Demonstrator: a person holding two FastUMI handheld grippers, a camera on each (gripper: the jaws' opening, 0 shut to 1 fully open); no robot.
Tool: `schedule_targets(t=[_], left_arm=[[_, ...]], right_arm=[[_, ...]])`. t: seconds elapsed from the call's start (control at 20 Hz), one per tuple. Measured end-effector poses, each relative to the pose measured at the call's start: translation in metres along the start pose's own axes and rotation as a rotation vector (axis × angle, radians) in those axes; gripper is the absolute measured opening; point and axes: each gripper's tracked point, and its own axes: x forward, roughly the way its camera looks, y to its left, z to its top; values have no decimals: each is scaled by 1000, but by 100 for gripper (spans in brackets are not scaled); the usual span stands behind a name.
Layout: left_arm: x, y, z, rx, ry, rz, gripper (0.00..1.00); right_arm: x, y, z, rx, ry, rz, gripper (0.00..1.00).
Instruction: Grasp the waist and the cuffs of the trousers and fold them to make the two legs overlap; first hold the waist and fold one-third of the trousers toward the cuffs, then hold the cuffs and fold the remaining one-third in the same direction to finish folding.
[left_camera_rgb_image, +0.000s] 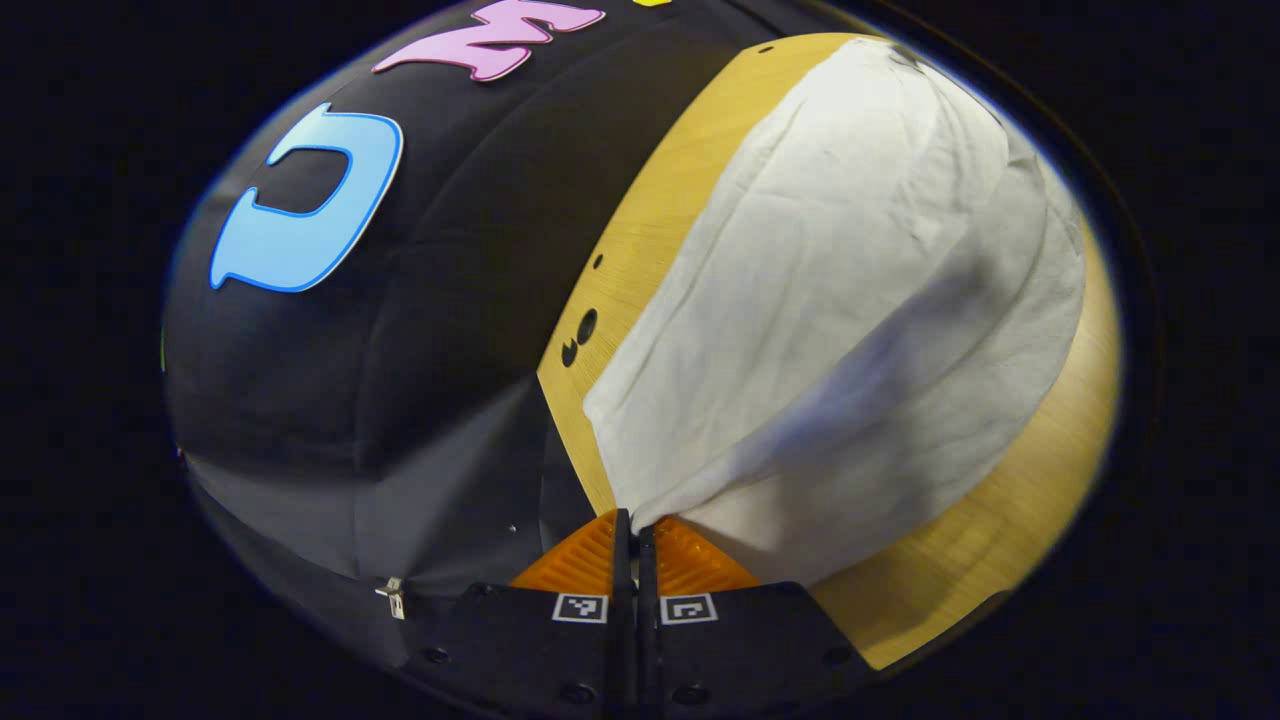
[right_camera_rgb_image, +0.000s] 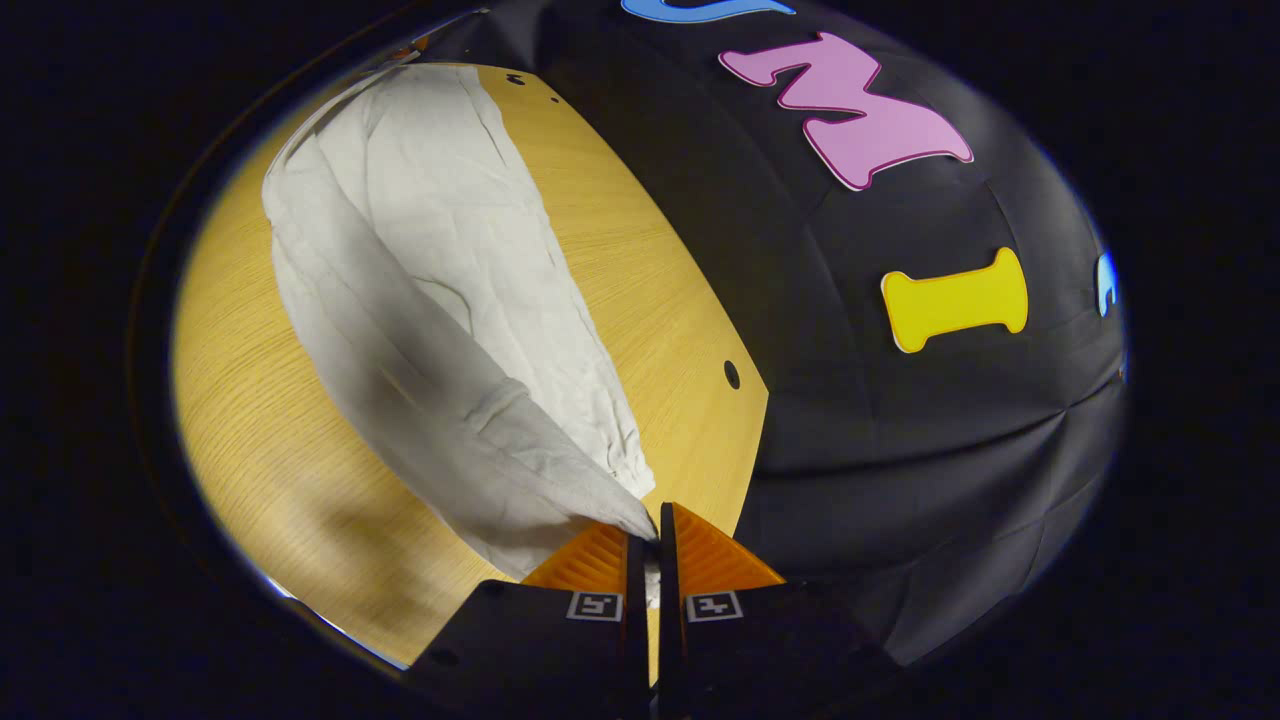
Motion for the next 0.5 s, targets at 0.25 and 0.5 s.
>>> schedule_targets(t=[0.25,0.5], left_arm=[[35,26,20,-99,18,68,5],[68,30,21,-150,62,86,4]], right_arm=[[40,-15,0,105,67,-36,8],[75,-7,-16,155,143,-10,8]])
